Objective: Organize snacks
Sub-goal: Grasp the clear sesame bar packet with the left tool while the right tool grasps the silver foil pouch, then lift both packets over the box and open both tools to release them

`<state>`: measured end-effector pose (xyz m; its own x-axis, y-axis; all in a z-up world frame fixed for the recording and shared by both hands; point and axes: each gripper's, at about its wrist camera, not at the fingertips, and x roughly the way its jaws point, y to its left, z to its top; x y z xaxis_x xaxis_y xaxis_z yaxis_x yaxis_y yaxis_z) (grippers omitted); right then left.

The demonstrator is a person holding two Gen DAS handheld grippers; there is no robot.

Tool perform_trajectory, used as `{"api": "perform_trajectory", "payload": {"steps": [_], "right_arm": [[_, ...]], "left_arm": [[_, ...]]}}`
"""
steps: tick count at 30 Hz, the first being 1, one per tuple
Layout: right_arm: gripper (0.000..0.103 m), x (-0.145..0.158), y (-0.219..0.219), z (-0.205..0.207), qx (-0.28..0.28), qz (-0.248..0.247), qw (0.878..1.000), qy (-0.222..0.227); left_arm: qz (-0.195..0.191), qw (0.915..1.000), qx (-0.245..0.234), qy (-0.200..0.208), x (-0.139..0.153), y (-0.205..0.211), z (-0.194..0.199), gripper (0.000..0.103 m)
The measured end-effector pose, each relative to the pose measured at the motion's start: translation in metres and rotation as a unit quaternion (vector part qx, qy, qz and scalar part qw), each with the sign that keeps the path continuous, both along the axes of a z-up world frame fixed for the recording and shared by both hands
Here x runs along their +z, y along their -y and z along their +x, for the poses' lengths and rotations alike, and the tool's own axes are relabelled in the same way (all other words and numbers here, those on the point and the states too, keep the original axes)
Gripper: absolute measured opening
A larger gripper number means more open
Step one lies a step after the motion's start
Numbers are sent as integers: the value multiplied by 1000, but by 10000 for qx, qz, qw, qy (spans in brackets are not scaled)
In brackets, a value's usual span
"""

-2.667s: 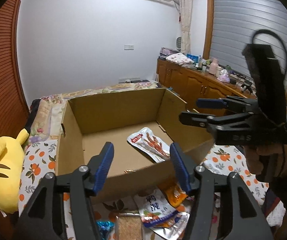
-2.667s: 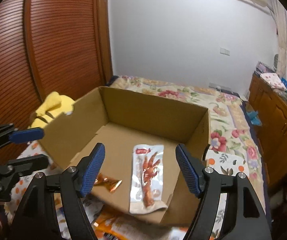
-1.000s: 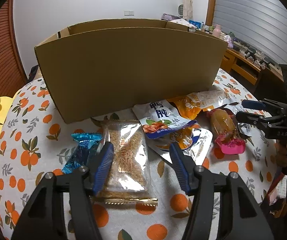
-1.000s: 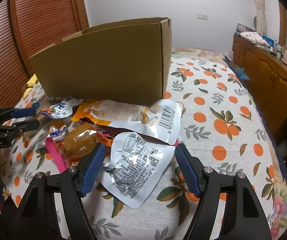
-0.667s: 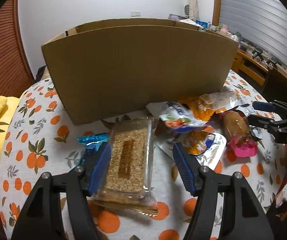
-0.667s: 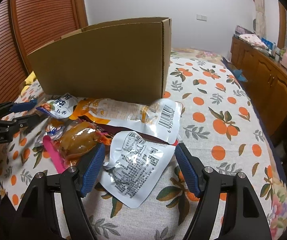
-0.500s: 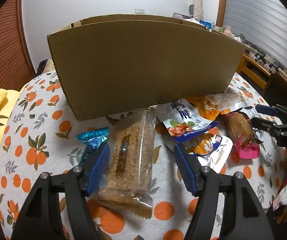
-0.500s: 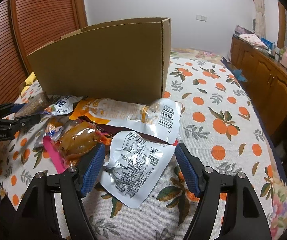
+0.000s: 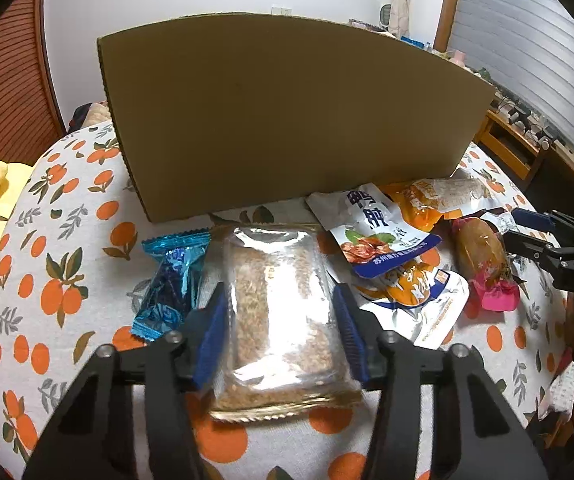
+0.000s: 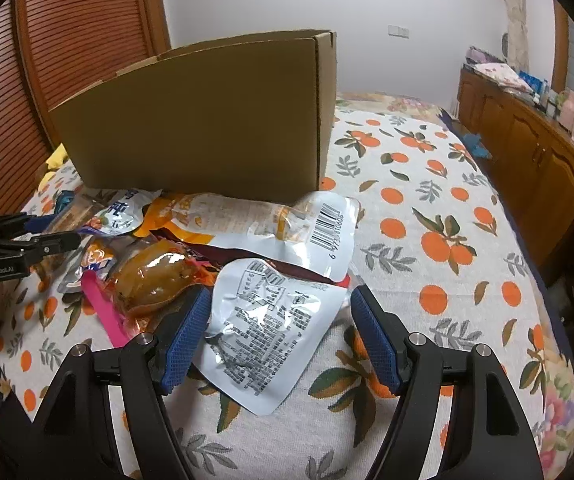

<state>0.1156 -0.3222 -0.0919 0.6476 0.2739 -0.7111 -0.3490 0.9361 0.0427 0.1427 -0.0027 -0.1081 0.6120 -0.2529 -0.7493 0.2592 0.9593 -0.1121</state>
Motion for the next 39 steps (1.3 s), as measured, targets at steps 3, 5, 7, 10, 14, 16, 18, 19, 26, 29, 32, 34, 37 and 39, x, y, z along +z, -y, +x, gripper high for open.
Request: {"api": "perform_trajectory", "payload": {"steps": [3, 5, 7, 10, 14, 16, 18, 19, 26, 29, 32, 34, 37, 39], "right_arm": [[73, -3, 3, 3, 1, 44, 9999, -150], [73, -4, 3, 4, -13, 41, 9998, -208], [73, -5, 2, 5, -31, 13, 9996, -272], [73, -7, 0, 5, -50, -103, 9995, -287], [68, -8, -6, -2, 0, -392, 9990, -227], [63, -8, -5, -6, 6, -436, 9989, -199], [59, -9, -2, -10, -8, -470, 9987, -174], [57, -9, -1, -12, -13, -451, 9988, -170], [51, -7, 6, -24, 1, -343, 9994, -92], [49, -5, 9, -28, -40, -372, 9993, -16], [48, -2, 18, -32, -97, -234, 9997, 43], [48, 1, 21, -34, -108, -166, 9998, 82], [48, 5, 22, -37, -76, -111, 9998, 141], [47, 8, 21, -38, -24, -52, 9998, 186]], "left_arm": [[-59, 10000, 23, 43, 0, -1, -5, 46], [-99, 9999, 40, 76, 0, -2, -7, 46], [-151, 9998, 49, 141, 1, -4, -10, 46], [-216, 9995, 21, 249, 3, -5, -14, 46], [-257, 9990, -1, 364, 4, -7, -16, 46], [-306, 9987, -5, 406, 5, -8, -16, 46], [-353, 9985, 2, 421, 6, -10, -16, 46], [-361, 9985, 2, 423, 6, -10, -16, 46], [-383, 9982, -17, 462, 7, -11, -17, 46], [-375, 9982, -12, 462, 7, -11, -17, 46], [-374, 9982, -8, 473, 7, -12, -18, 46], [-353, 9982, -14, 486, 7, -11, -18, 46], [-324, 9982, -39, 500, 8, -11, -19, 46], [-310, 9982, -50, 507, 9, -9, -19, 46]]}}
